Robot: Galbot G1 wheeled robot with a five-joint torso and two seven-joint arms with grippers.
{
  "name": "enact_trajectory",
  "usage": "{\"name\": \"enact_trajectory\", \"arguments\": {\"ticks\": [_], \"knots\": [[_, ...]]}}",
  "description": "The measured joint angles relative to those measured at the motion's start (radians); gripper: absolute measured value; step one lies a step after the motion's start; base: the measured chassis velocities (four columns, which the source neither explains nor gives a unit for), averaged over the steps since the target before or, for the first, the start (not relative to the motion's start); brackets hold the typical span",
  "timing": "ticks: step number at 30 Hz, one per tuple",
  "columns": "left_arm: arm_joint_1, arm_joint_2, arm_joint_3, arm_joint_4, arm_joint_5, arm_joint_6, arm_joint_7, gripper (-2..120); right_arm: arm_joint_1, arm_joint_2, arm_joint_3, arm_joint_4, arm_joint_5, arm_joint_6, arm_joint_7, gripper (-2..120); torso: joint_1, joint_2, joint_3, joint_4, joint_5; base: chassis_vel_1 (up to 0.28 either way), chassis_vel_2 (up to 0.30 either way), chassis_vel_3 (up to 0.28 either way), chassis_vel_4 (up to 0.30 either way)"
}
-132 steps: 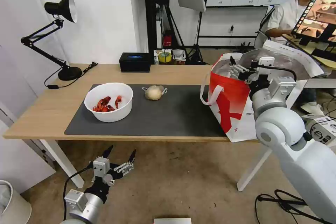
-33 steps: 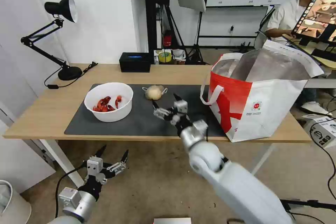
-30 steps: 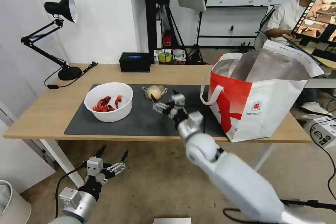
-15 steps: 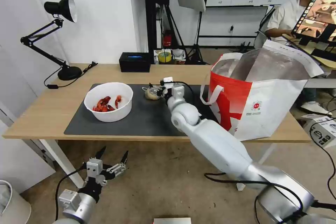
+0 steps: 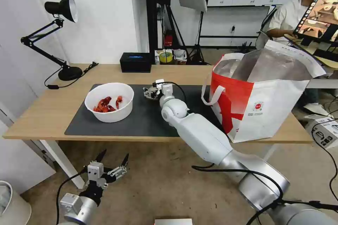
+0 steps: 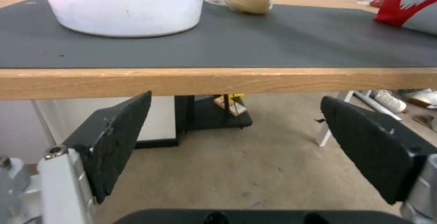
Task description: Pick up the trash from the table and place it into the takeout bag.
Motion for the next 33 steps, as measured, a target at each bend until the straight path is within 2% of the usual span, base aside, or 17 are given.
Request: {"name": "enact_trajectory", "arguments": {"ticks": [15, 33], "knots": [[0.007, -0.016, -0.002, -0.003, 0.005, -0.011, 0.005, 100, 0.021, 0.043, -0.008, -0.091, -0.038, -0.006, -0.032, 100, 0.000, 0.000, 0.000, 0.0001, 0.0000, 0.000, 0.000, 0.000, 0.000], [0.007, -0.012, 0.000, -0.003, 0.010, -0.013, 0.006, 100, 0.009, 0.042, -0.020, -0.100, -0.047, -0.011, -0.032, 100, 0.000, 0.000, 0.000, 0.0000, 0.0000, 0.000, 0.000, 0.000, 0.000]]}}
